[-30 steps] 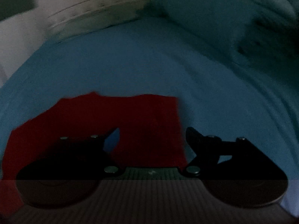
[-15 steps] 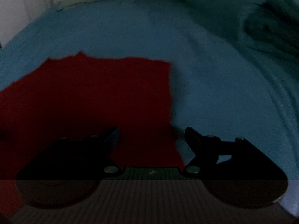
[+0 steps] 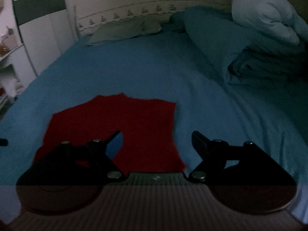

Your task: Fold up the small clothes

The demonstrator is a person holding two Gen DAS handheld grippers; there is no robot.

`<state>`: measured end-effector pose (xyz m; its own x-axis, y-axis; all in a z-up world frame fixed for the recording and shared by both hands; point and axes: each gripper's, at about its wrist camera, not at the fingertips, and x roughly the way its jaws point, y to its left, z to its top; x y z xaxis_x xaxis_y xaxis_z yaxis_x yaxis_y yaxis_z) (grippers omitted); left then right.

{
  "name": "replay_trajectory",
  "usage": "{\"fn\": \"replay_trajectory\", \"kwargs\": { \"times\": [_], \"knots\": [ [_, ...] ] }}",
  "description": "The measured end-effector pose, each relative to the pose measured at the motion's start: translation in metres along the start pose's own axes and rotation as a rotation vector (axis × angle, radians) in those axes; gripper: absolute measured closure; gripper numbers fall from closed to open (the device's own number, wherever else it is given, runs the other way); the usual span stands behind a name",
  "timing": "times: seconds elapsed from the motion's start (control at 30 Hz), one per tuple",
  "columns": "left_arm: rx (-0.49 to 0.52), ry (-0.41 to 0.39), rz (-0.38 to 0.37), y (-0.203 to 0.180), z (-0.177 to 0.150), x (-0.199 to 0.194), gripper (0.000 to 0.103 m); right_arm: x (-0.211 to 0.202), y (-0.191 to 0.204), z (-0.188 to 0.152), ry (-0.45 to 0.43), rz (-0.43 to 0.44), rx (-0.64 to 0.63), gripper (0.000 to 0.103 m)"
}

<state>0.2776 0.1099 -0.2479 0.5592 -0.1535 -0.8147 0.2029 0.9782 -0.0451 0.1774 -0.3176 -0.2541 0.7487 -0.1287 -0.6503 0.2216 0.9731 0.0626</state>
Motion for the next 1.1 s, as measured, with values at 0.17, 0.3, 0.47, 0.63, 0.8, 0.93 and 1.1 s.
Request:
{"fn": "replay_trajectory", "kwargs": {
  "times": [0.17, 0.3, 0.47, 0.63, 0.8, 0.93, 1.1],
  "knots": [
    [-0.060, 0.093, -0.030, -0.011, -0.059, -0.033, 0.010, -0.054, 0.001, -0.027, 0.092, 0.036, -0.010, 0.009],
    [-0.132, 0.182, -0.025, -0.015, -0.104, -0.040, 0.017, -0.073, -0.004, -0.064, 0.186, 0.028, 0.011, 0.009],
    [-0.178, 0.236, -0.039, -0.018, -0.150, -0.015, 0.036, -0.061, -0.017, -0.118, 0.306, 0.006, -0.009, 0.011],
    [-0.179, 0.260, -0.010, -0.030, -0.178, 0.005, 0.040, -0.048, -0.028, -0.164, 0.389, -0.001, 0.022, 0.012],
    [-0.202, 0.273, 0.013, -0.026, -0.190, 0.011, 0.040, -0.039, -0.039, -0.187, 0.440, -0.016, 0.049, 0.013],
    [-0.186, 0.280, 0.013, -0.026, -0.197, 0.016, 0.040, -0.036, -0.044, -0.192, 0.469, -0.021, 0.050, 0.017],
    [-0.189, 0.300, 0.009, -0.023, -0.194, 0.024, 0.040, -0.030, -0.044, -0.197, 0.531, 0.001, 0.088, 0.029]
  ]
}}
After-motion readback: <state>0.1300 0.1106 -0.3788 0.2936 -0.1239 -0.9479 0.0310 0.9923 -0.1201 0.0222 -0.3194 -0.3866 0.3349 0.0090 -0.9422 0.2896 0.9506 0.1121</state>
